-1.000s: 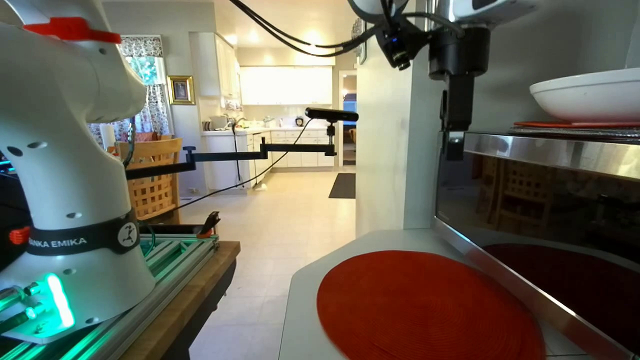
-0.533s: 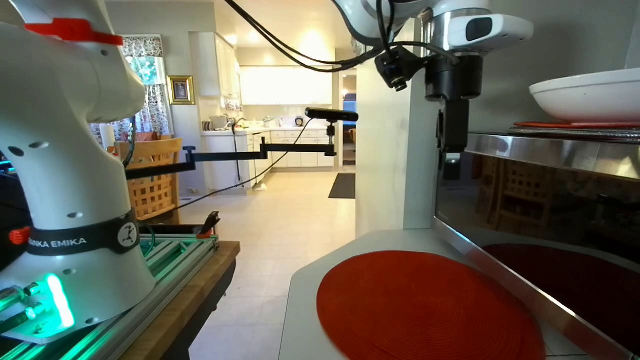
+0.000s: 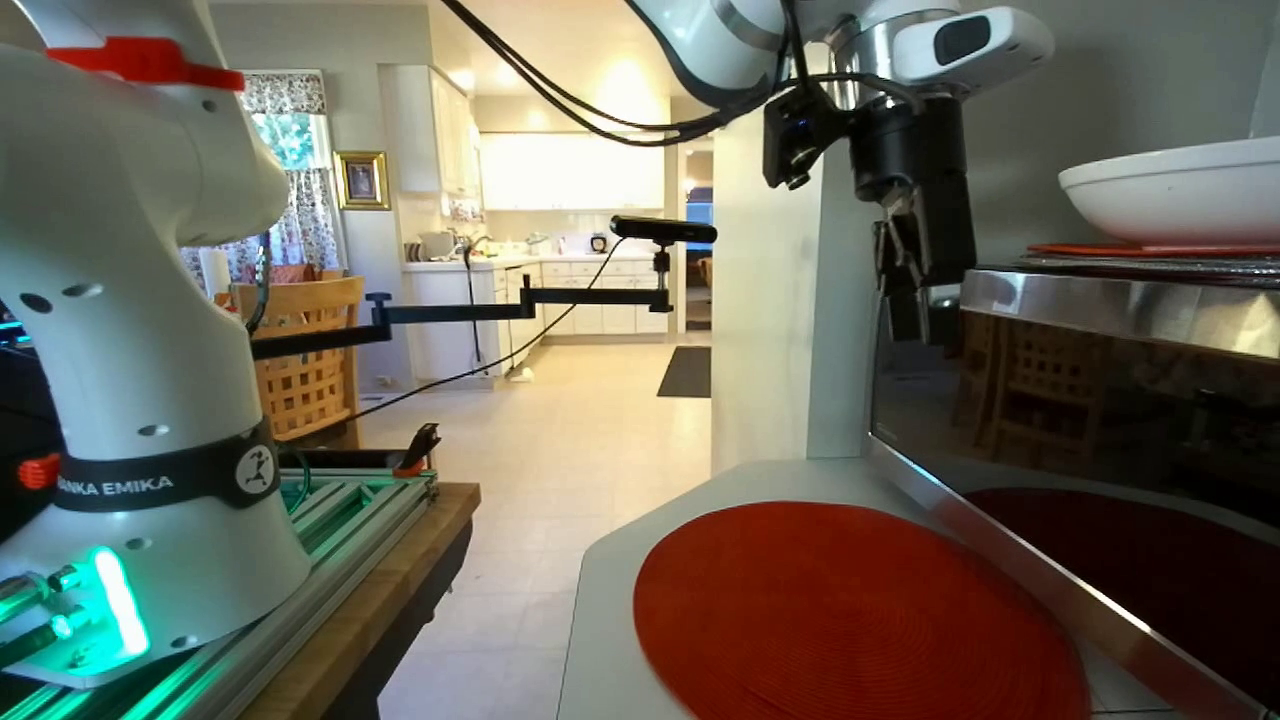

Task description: Open the door of the microwave

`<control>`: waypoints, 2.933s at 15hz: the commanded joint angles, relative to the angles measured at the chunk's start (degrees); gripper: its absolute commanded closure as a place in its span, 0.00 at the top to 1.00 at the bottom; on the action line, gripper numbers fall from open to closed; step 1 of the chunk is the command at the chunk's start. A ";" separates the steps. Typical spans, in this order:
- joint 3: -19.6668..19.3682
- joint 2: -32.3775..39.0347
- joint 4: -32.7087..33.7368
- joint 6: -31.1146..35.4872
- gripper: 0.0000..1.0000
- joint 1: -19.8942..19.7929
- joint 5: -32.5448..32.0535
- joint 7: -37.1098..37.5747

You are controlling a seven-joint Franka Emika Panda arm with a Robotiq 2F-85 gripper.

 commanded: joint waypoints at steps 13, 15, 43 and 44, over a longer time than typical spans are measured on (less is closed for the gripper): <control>-14.33 9.02 -10.27 35.70 1.00 -1.71 -25.97 11.61; -17.26 10.37 -10.05 38.67 1.00 -1.04 -29.60 15.01; -17.07 33.72 6.08 58.50 1.00 -10.66 -32.87 19.48; -16.33 34.29 6.77 58.71 0.75 -11.29 -33.00 19.48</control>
